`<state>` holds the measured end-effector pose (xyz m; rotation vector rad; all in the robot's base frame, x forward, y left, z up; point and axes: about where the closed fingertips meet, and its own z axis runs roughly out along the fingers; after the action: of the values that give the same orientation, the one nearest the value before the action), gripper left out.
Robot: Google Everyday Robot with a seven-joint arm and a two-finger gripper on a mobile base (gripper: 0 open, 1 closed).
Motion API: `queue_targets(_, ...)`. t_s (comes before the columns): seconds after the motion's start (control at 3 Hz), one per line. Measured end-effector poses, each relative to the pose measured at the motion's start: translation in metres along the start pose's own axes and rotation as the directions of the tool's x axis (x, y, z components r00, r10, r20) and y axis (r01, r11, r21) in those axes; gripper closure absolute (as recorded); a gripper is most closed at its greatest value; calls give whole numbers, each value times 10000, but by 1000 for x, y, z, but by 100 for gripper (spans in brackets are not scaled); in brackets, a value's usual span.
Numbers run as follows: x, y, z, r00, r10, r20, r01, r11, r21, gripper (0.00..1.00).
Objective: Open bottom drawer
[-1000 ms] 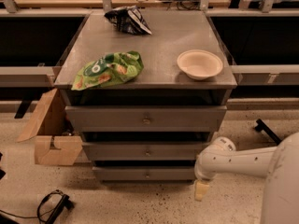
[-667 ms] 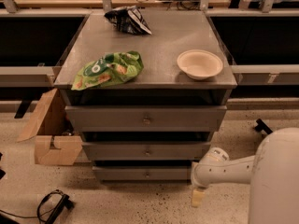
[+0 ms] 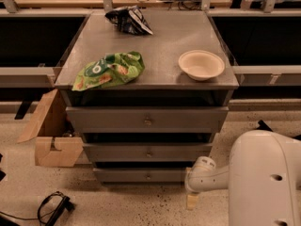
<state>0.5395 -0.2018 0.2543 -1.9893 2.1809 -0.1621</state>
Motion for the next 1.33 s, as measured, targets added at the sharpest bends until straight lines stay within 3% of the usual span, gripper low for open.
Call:
queue_targets(0.67,-9,-11,62,9983,-222,-547,218,9997,-82,0)
queue_targets(1.33,-4,-41,75,9962,-62,-870,81,9997,218,0)
